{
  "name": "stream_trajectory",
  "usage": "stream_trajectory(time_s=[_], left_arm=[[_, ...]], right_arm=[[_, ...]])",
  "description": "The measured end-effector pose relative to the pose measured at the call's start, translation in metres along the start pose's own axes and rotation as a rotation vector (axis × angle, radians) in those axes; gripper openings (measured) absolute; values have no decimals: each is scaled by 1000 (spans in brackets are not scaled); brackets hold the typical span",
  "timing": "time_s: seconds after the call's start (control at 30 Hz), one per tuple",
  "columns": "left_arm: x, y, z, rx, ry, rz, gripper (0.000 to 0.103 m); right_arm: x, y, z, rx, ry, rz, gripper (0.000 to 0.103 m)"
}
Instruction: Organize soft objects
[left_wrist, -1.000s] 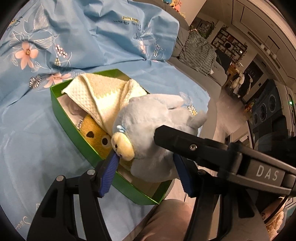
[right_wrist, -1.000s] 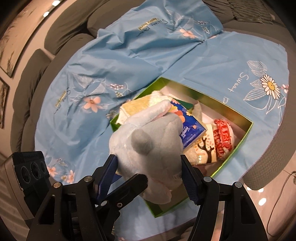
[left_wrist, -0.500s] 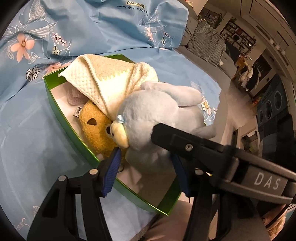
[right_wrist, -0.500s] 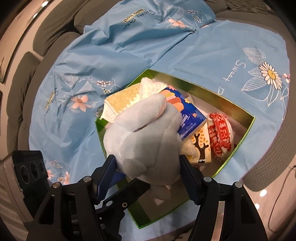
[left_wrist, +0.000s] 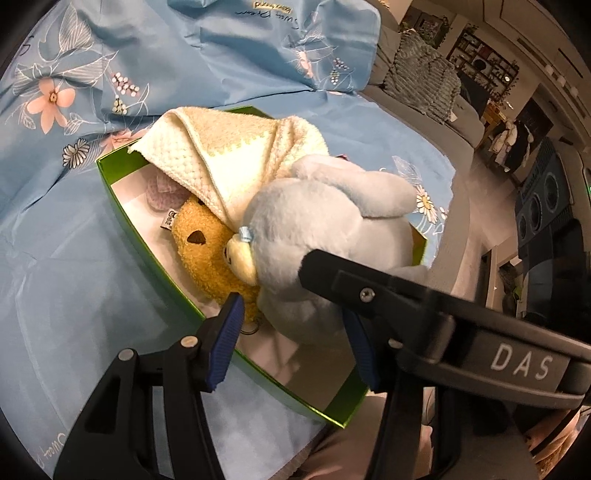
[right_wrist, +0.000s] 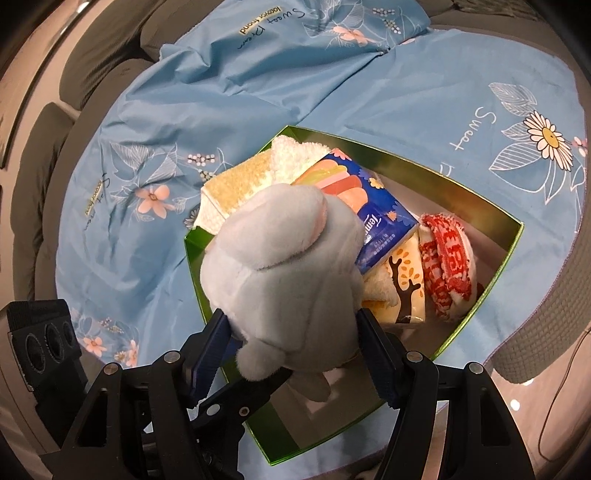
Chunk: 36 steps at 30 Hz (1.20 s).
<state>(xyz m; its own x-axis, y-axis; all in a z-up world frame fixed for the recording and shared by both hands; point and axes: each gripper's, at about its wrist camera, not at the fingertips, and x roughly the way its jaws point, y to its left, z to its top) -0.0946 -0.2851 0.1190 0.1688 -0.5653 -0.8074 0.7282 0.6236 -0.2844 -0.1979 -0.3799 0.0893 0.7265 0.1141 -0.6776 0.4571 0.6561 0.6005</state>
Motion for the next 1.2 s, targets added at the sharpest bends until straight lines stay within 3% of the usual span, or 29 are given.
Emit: stream_trajectory(time_s=[0.2, 0.3, 0.57, 0.7, 0.9, 1.03, 1.1, 1.13, 1.2], left_arm=[[-13, 4, 0, -36, -7, -15, 60], [-25, 6, -1, -52, -32, 5, 72], [-53, 14, -6, -87, -80, 11, 83], [-75, 11, -8, -76, -136, 50, 88], [-103, 12, -13, -90, -203, 114, 88], [-119, 15, -17, -104, -237, 117, 89], [-125, 15, -19, -108, -253, 127, 93], [-128, 14, -20, -108, -260, 135, 101], [-132, 12, -22, -95, -280, 155, 102]], right_arm=[[-15, 8, -3, -24, -36, -45, 79], [-20, 5, -4, -2, -49, -65, 80], [-32, 5, -7, 12, -66, -57, 83], [-44, 20, -10, -33, -87, -42, 87], [-70, 45, -15, -129, -173, -75, 87], [-89, 63, -20, -200, -240, -99, 89], [-97, 72, -24, -220, -276, -118, 99], [-100, 74, -26, -224, -291, -126, 100], [-109, 80, -29, -243, -341, -152, 101]])
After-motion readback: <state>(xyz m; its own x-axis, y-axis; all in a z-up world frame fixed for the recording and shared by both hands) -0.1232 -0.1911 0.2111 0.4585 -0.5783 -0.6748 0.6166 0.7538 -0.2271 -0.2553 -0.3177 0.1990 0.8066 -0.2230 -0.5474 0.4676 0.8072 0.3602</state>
